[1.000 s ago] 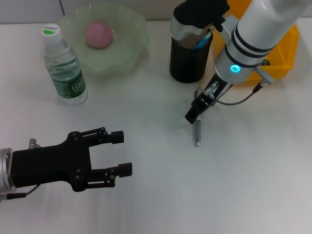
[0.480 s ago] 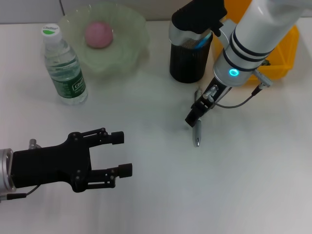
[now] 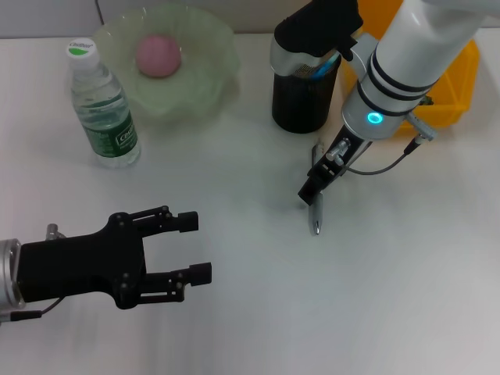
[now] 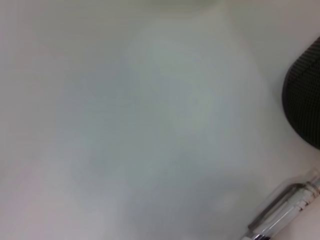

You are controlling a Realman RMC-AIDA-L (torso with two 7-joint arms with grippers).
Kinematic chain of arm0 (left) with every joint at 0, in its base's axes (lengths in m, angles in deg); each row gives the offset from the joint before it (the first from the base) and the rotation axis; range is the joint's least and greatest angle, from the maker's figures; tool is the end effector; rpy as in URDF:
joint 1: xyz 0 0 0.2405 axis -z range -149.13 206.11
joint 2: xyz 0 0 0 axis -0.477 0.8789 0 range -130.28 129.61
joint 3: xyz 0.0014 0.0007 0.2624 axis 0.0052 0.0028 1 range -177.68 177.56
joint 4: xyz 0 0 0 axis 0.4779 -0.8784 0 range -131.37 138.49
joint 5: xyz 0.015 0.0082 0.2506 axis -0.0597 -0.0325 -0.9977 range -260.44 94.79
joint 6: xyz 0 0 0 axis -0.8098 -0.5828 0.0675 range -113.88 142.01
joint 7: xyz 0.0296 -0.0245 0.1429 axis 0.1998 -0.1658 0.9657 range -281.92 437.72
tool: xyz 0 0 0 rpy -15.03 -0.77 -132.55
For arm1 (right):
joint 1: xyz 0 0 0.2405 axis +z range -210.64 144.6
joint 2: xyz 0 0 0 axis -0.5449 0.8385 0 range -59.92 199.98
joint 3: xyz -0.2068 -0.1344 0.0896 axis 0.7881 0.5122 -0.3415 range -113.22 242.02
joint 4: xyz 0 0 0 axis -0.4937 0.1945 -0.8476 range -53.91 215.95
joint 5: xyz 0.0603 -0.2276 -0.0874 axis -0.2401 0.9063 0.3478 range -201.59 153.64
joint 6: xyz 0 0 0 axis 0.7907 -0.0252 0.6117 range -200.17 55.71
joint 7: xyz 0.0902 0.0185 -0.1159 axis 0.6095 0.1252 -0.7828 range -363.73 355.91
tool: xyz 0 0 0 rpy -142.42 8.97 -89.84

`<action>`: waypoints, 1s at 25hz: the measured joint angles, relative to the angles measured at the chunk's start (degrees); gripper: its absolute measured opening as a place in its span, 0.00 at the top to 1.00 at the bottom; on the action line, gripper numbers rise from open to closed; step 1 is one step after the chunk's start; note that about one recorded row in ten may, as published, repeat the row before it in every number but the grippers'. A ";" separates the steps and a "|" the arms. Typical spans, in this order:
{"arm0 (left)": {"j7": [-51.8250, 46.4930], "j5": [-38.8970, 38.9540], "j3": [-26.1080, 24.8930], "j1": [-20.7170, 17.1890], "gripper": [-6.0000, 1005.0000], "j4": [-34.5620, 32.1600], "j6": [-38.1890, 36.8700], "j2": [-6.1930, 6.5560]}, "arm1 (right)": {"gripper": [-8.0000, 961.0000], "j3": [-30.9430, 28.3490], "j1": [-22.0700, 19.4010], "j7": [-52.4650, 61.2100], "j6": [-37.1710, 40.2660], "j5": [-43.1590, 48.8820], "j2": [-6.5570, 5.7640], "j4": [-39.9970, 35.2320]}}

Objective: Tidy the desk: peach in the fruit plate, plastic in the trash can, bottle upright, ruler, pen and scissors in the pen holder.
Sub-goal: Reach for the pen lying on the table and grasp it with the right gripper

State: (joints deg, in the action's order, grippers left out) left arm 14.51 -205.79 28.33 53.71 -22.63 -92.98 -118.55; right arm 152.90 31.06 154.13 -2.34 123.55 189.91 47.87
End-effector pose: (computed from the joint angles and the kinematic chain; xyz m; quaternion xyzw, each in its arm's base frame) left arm -0.3203 0.2781 -0.0200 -0.9261 -0.1834 -0.3278 0.0360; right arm 0.1418 0.4494 -0.1113 -0.8869 0.3420 -0.2585 0.1723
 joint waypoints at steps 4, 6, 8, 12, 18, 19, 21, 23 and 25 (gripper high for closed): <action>0.01 0.00 0.04 -0.10 0.20 0.00 0.00 0.00 | 0.24 0.04 0.00 0.01 0.17 -0.06 0.00 0.00; 0.02 0.00 0.26 -0.10 0.20 0.00 0.00 -0.02 | 0.25 0.04 -0.01 0.00 0.31 -0.06 0.00 -0.04; 0.02 0.00 0.31 -0.10 0.20 0.00 0.00 -0.04 | 0.26 0.03 -0.01 0.01 0.41 -0.06 0.00 -0.05; 0.02 0.00 0.39 -0.08 0.20 0.00 0.00 -0.08 | 0.27 0.01 -0.01 0.00 0.54 -0.06 0.00 -0.02; 0.02 0.00 0.76 0.00 0.20 0.00 0.00 -0.16 | 0.29 0.00 -0.01 -0.06 0.66 -0.06 0.00 -0.06; 0.02 0.00 0.76 0.00 0.20 0.00 0.00 -0.16 | 0.29 0.00 -0.01 -0.06 0.66 -0.06 0.00 -0.06; -0.01 0.00 0.79 0.02 0.20 0.00 0.00 -0.17 | 0.30 0.00 -0.01 -0.06 0.67 -0.02 0.00 -0.07; -0.08 0.00 0.79 0.02 0.20 0.00 -0.01 -0.17 | 0.31 0.00 -0.01 -0.06 0.69 0.14 0.00 -0.07; -0.09 0.00 0.79 0.02 0.20 0.00 -0.02 -0.17 | 0.31 0.00 -0.01 -0.05 0.69 0.21 0.00 -0.06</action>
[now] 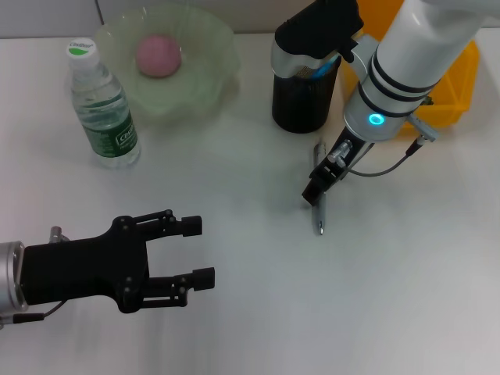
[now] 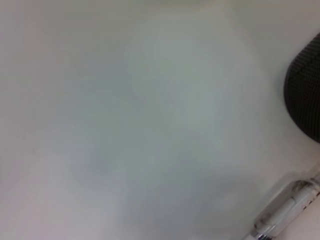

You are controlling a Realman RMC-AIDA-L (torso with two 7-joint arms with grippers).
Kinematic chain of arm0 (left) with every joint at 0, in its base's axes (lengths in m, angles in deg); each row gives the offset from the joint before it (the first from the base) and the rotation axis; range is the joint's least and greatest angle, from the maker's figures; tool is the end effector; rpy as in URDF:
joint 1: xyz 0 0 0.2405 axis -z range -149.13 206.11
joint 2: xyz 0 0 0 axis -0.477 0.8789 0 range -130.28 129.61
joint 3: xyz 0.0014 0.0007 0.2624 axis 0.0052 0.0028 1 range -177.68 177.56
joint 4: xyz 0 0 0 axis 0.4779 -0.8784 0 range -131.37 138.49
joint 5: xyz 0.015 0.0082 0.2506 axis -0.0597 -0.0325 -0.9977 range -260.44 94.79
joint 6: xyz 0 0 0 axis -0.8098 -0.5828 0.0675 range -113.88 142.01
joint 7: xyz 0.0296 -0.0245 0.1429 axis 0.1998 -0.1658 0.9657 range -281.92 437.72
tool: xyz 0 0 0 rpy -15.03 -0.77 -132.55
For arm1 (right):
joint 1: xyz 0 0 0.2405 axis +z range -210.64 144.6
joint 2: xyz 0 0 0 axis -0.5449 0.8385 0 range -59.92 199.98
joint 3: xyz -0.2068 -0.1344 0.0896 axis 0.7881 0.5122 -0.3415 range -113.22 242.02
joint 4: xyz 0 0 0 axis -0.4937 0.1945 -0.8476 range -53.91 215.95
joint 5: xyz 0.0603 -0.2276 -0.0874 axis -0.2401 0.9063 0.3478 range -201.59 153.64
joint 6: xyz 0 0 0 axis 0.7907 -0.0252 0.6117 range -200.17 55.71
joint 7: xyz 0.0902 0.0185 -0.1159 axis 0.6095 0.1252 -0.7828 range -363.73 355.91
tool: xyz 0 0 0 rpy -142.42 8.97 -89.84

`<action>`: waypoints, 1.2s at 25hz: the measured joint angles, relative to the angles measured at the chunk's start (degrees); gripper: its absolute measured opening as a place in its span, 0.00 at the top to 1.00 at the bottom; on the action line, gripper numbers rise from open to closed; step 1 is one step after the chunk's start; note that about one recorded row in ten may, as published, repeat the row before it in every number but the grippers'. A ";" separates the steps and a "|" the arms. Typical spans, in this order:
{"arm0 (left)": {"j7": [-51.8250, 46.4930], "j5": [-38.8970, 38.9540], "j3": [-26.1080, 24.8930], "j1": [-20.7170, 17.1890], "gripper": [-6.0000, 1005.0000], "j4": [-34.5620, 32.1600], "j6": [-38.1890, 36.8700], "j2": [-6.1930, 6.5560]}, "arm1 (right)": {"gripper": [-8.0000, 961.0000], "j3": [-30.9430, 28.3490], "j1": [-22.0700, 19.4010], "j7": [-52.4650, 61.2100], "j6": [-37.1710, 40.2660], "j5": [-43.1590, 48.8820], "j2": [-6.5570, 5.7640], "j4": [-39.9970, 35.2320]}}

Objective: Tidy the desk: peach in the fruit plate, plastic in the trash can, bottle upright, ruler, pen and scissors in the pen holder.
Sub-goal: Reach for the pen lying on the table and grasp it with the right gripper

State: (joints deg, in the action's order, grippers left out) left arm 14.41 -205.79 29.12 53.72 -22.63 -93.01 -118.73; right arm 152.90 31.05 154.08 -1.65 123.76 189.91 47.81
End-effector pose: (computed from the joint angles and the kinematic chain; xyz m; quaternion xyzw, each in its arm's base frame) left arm -0.3190 0.2770 -0.0226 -0.9271 -0.1830 -0.3259 0.0289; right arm 0.1426 0.4480 -0.1107 -0.8859 0.3420 -0.2636 0.1695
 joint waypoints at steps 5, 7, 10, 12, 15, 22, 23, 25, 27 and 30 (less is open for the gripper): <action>-0.09 0.00 0.00 0.07 0.20 0.00 -0.07 0.00 | 0.33 0.00 0.00 0.05 0.00 0.12 0.00 -0.01; -0.15 0.00 0.02 0.11 0.20 0.00 -0.07 0.00 | 0.34 0.00 0.00 0.10 0.00 0.12 0.00 -0.04; -0.33 0.00 0.08 0.22 0.20 0.00 -0.07 0.00 | 0.34 0.00 0.00 0.13 0.00 0.13 0.00 -0.01; -0.39 0.00 0.09 0.24 0.20 0.00 -0.08 0.00 | 0.34 0.00 0.00 0.14 0.00 0.15 0.00 0.02; -0.41 0.00 0.09 0.27 0.20 0.00 -0.08 0.00 | 0.34 0.00 0.00 0.16 0.00 0.18 0.00 0.05; -0.42 0.00 0.09 0.34 0.20 0.00 -0.07 0.06 | 0.34 0.08 0.01 0.16 0.36 0.18 0.00 0.08; -0.42 0.00 0.09 0.34 0.20 0.00 -0.07 0.06 | 0.34 0.09 0.03 0.16 0.48 0.19 0.00 0.07; -0.42 0.00 0.09 0.35 0.20 0.00 -0.07 0.07 | 0.35 0.09 0.06 0.16 0.64 0.21 0.00 0.07; -0.41 0.00 0.09 0.38 0.20 0.00 -0.04 0.08 | 0.35 0.10 0.07 0.15 0.70 0.25 0.00 0.07; -0.41 0.00 0.09 0.43 0.20 -0.01 0.02 0.09 | 0.35 0.10 0.08 0.15 0.70 0.27 0.00 0.07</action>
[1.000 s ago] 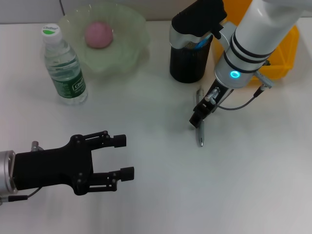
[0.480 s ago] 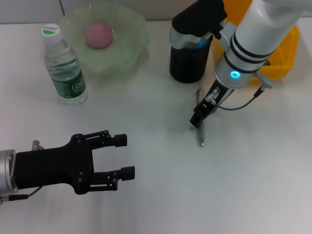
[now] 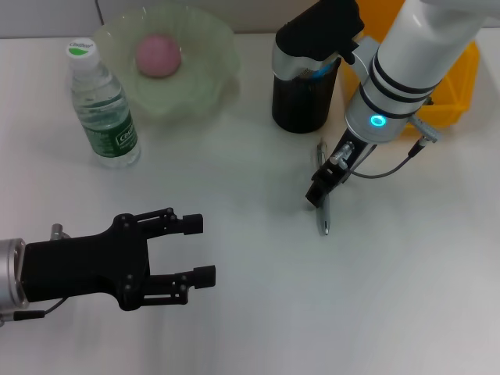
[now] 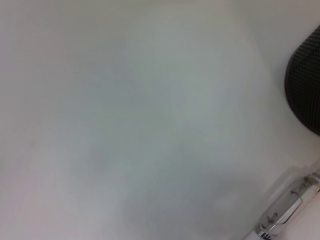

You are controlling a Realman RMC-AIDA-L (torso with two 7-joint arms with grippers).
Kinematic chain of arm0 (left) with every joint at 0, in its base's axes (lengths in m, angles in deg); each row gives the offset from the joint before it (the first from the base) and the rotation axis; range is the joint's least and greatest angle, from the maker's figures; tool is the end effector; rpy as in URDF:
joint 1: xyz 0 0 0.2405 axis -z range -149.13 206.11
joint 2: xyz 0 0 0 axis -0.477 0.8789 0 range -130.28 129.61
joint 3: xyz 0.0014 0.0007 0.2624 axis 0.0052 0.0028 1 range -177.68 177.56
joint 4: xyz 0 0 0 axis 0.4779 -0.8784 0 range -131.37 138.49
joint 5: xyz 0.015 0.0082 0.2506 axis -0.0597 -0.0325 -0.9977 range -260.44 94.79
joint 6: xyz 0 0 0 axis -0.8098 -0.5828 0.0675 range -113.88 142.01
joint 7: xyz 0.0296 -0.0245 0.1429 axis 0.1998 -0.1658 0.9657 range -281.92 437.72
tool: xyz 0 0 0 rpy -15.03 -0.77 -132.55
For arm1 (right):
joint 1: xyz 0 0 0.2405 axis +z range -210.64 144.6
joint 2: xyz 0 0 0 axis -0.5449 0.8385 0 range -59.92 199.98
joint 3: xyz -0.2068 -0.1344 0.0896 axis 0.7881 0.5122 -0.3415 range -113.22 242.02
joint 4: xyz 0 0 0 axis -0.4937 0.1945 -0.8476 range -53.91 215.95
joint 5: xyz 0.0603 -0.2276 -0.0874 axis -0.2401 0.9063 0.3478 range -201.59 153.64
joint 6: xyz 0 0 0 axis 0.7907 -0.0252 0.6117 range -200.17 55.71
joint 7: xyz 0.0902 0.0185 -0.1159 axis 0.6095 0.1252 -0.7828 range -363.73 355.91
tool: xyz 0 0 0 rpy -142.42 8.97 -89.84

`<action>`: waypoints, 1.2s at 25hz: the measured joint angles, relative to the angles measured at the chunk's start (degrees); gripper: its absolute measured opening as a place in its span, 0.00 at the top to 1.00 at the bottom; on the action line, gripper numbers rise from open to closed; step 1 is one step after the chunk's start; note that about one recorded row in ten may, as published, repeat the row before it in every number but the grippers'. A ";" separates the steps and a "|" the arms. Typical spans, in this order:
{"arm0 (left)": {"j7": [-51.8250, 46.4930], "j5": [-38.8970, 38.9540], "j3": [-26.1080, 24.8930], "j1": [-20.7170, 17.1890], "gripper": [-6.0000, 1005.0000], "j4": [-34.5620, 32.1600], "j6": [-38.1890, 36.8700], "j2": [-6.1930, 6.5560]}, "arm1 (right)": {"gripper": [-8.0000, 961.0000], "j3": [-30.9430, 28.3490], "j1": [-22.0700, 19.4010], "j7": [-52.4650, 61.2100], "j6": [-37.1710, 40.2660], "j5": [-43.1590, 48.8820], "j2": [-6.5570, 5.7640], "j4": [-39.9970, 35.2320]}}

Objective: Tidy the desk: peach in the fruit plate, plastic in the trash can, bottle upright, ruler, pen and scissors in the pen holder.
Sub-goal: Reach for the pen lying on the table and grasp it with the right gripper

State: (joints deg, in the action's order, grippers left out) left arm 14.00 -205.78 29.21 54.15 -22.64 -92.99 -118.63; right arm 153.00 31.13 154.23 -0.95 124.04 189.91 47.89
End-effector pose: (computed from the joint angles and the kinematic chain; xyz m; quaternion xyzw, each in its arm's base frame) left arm -0.3173 0.2795 -0.0220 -0.9276 -0.1825 -0.3250 0.0266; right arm 0.1437 0.4466 -0.1102 -0.8840 0.3428 -0.2702 0.1673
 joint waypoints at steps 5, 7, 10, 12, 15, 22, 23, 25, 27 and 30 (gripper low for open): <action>0.00 0.00 0.00 0.07 0.20 0.00 0.00 0.00 | 0.36 0.18 0.01 -0.06 0.09 0.06 0.00 0.06; 0.00 0.00 0.00 0.08 0.20 0.01 0.00 0.00 | 0.36 0.50 0.01 -0.06 0.08 0.09 0.00 0.07; 0.00 0.00 0.00 0.09 0.20 0.01 0.00 0.00 | 0.43 0.72 0.01 -0.06 0.06 0.09 0.00 0.16; 0.00 0.00 0.00 0.09 0.20 0.01 0.00 0.00 | 0.50 0.71 0.01 -0.06 0.05 0.09 0.00 0.24; 0.00 0.05 0.00 0.09 0.20 0.01 -0.11 0.00 | 0.54 0.71 0.01 -0.06 0.02 0.09 0.00 0.27; 0.00 0.09 0.00 0.09 0.20 0.01 -0.23 -0.01 | 0.57 1.30 0.01 0.08 0.08 0.09 0.00 0.27; 0.00 0.09 0.00 0.09 0.20 0.01 -0.23 -0.01 | 0.57 1.37 0.01 0.11 0.09 0.09 0.00 0.32; 0.00 0.09 0.00 0.09 0.20 0.01 -0.24 0.00 | 0.58 1.39 0.01 0.12 0.09 0.09 0.00 0.38; 0.00 0.09 0.00 0.09 0.20 0.02 -0.26 -0.01 | 0.59 1.40 0.01 0.14 0.09 0.09 0.00 0.43; 0.00 0.10 0.00 0.09 0.20 0.01 -0.27 0.00 | 0.60 1.40 0.01 0.16 0.09 0.09 0.00 0.44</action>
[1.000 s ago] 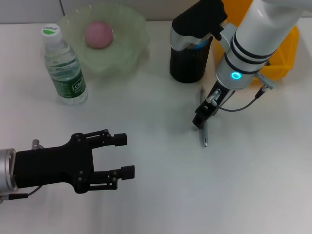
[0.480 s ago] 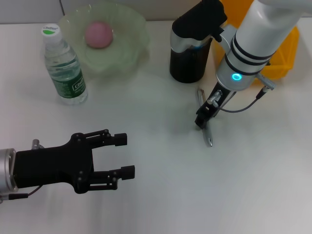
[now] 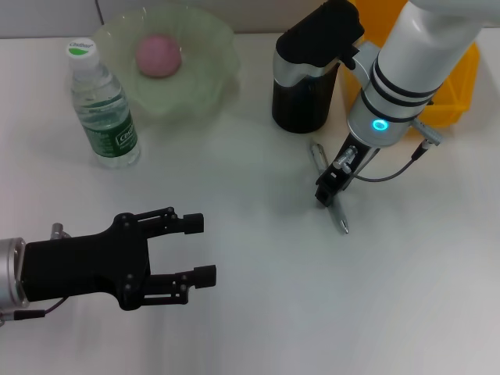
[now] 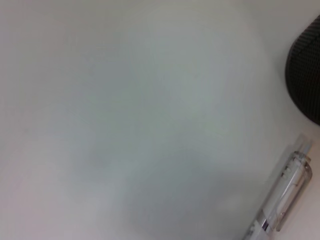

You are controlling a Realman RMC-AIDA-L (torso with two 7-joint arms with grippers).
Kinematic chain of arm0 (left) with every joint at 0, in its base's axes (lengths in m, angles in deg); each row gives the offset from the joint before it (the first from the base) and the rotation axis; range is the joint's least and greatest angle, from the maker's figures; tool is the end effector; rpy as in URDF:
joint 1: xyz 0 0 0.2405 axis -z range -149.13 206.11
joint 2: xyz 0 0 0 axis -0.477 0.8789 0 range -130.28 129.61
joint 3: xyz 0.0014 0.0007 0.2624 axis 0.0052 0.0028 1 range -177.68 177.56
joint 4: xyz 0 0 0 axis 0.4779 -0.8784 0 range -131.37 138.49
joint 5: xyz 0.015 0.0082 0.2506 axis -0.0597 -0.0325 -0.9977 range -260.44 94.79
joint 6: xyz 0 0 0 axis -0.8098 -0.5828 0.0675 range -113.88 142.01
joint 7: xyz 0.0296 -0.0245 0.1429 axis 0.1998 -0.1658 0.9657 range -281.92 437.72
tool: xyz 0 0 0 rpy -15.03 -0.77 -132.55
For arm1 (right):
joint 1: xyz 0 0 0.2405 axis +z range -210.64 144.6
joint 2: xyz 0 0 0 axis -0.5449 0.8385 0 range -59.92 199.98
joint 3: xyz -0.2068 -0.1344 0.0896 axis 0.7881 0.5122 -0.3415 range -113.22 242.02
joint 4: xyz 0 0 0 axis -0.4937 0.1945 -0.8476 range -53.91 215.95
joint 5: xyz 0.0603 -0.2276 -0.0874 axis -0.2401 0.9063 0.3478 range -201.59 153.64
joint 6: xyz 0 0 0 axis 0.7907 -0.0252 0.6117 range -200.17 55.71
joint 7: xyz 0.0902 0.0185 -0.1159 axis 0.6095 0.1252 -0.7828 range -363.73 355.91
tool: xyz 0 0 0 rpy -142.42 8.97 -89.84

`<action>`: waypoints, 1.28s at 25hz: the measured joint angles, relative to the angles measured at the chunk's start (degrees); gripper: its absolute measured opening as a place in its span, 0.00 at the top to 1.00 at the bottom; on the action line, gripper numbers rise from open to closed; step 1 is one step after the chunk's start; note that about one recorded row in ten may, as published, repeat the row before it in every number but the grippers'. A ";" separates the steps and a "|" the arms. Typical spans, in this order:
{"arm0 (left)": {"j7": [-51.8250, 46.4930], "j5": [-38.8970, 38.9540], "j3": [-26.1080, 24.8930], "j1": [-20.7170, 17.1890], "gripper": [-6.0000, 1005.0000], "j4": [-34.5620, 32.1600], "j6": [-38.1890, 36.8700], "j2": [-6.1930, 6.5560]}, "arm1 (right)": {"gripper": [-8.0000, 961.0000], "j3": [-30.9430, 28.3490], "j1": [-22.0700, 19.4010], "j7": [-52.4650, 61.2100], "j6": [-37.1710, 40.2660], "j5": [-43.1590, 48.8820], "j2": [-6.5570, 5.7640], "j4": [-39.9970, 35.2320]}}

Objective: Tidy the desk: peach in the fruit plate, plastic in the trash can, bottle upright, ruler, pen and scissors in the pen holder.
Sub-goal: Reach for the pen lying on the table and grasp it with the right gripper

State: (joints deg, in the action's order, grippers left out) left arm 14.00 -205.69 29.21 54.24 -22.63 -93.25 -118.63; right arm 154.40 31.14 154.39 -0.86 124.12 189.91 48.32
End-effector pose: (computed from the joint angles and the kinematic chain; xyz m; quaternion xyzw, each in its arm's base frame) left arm -0.3163 0.2797 -0.0217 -0.9272 -0.1810 -0.3269 0.0251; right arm 0.1474 0.4443 -0.1117 -0.8821 0.3380 -0.2823 0.1674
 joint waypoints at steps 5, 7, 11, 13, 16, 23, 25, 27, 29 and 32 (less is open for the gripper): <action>0.00 0.07 0.00 0.11 0.20 0.00 0.03 -0.01 | 0.62 0.00 0.00 0.02 0.00 0.00 0.00 0.00; 0.00 0.07 0.00 0.24 0.20 0.00 0.09 -0.02 | 0.62 0.00 0.00 0.04 0.00 0.00 0.00 0.00; 0.00 0.07 0.00 0.30 0.20 0.00 0.12 -0.08 | 0.63 0.00 0.00 0.04 0.00 0.00 0.00 0.00; 0.00 0.07 0.00 0.30 0.20 0.00 0.12 -0.08 | 0.63 0.00 0.00 0.04 0.00 0.00 0.00 0.00; -0.02 0.14 0.00 0.32 0.20 0.00 0.19 -0.09 | 0.70 0.00 0.00 0.04 0.00 0.02 0.00 0.00; -0.06 0.18 0.00 0.42 0.20 0.00 0.27 -0.09 | 0.77 0.00 0.00 0.04 -0.01 0.08 0.00 0.04; -0.06 0.18 0.00 0.43 0.20 0.00 0.27 -0.09 | 0.77 0.00 0.00 0.04 -0.01 0.09 0.00 0.07; -0.09 0.18 0.00 0.44 0.20 0.00 0.27 -0.05 | 0.78 0.00 0.00 0.03 -0.01 0.16 0.00 0.09; -0.09 0.18 0.00 0.44 0.20 0.00 0.27 -0.05 | 0.78 0.00 -0.04 0.04 -0.01 0.50 0.00 0.21; -0.17 0.16 0.00 0.44 0.20 0.00 0.14 -0.01 | 0.80 -0.01 -0.02 0.09 -0.10 0.74 0.00 0.72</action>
State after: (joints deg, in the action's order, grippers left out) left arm 13.83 -205.53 29.21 54.68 -22.63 -93.11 -118.65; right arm 154.39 31.12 154.48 -0.96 124.86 189.91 49.04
